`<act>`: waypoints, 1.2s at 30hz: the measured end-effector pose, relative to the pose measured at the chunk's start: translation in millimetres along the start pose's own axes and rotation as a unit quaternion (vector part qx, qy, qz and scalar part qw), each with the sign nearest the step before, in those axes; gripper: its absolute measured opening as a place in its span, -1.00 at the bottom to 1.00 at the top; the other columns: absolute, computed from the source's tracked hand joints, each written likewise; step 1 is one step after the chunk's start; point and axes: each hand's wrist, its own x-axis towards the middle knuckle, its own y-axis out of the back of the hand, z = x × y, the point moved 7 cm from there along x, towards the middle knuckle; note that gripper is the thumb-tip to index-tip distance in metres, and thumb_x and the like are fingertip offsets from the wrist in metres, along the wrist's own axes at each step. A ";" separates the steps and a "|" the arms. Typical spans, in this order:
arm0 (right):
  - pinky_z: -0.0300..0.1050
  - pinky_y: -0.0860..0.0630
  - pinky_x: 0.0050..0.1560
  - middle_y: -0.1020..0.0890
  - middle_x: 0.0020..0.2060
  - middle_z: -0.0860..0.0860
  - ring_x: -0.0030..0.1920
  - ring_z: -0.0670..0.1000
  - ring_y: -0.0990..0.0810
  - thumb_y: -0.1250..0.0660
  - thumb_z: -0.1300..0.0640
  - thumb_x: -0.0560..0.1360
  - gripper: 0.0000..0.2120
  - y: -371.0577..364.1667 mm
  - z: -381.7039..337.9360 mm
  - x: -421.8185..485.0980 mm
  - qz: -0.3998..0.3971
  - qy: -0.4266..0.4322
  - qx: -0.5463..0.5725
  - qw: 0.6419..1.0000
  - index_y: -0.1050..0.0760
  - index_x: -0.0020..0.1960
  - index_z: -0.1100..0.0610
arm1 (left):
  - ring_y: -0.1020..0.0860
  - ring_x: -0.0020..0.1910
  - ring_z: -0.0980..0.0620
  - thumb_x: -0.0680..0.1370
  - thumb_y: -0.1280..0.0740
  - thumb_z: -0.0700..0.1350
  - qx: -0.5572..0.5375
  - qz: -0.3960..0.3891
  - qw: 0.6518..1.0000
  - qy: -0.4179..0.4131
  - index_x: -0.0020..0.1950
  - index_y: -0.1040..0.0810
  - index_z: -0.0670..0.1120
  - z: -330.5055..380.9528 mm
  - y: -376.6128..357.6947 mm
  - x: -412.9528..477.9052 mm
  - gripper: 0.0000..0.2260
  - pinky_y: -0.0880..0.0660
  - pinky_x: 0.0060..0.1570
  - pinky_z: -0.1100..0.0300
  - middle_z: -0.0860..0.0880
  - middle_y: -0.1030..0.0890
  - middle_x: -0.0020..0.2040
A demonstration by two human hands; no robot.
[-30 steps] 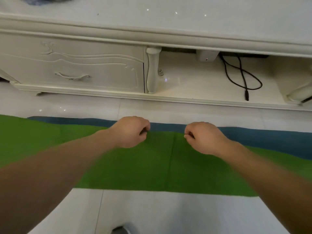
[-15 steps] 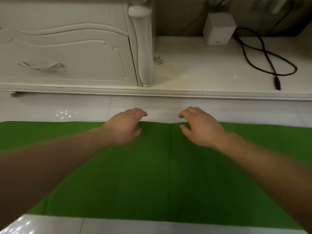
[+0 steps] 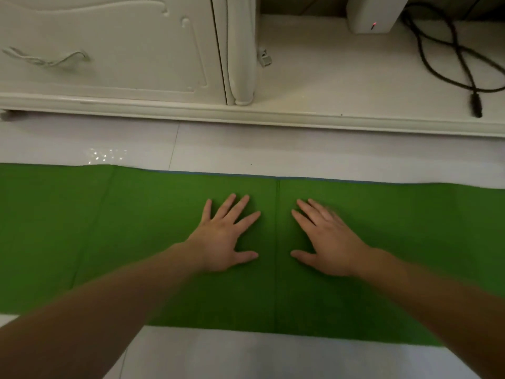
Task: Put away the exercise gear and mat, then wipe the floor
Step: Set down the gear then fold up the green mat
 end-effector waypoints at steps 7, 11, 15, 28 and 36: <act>0.08 0.30 0.51 0.23 0.57 -0.01 0.53 0.02 0.35 0.02 -0.43 0.48 -0.13 -17.8 5.5 3.3 0.022 0.014 -0.015 1.000 0.22 0.58 0.01 | 0.44 0.51 -0.07 0.43 0.02 0.53 0.028 0.020 0.999 -0.010 0.53 0.36 0.26 -6.0 -10.8 4.9 -0.18 0.31 0.42 -0.39 0.04 0.42 0.55; 0.11 0.30 0.51 0.22 0.57 -0.01 0.53 0.03 0.34 0.03 -0.43 0.47 -0.13 -21.6 6.9 5.0 0.030 0.014 -0.022 0.999 0.19 0.59 0.01 | 0.45 0.51 -0.11 0.43 0.09 0.55 0.057 0.027 0.998 -0.014 0.50 0.42 0.24 -7.1 -14.0 7.7 -0.18 0.30 0.39 -0.43 -0.01 0.44 0.55; 0.13 0.26 0.52 0.16 0.58 0.00 0.55 0.03 0.29 -0.01 -0.43 0.46 -0.13 -23.7 8.3 5.3 0.035 0.014 -0.014 0.999 0.14 0.59 0.02 | 0.45 0.51 -0.13 0.42 0.11 0.55 0.065 0.035 0.997 -0.018 0.49 0.44 0.23 -7.7 -15.4 8.9 -0.18 0.30 0.37 -0.45 -0.02 0.45 0.54; 0.19 0.09 0.52 0.00 0.58 0.05 0.57 0.09 0.12 -0.05 -0.41 0.46 -0.14 -24.3 6.9 5.5 0.025 0.007 -0.025 0.999 -0.01 0.59 0.07 | 0.41 0.52 -0.11 0.42 0.08 0.54 0.040 0.010 0.999 -0.016 0.54 0.35 0.23 -7.2 -11.2 6.2 -0.17 0.31 0.39 -0.43 0.01 0.41 0.55; 0.10 0.17 0.53 0.08 0.58 0.03 0.56 0.05 0.17 -0.01 -0.33 0.54 -0.22 5.2 -9.3 -11.7 -0.044 -0.020 -0.010 0.999 0.11 0.58 0.07 | 0.21 0.59 -0.08 0.56 -0.25 0.22 -0.060 -0.024 0.996 0.060 0.61 0.16 0.04 8.5 21.0 -17.6 -0.20 0.16 0.51 -0.28 -0.03 0.19 0.62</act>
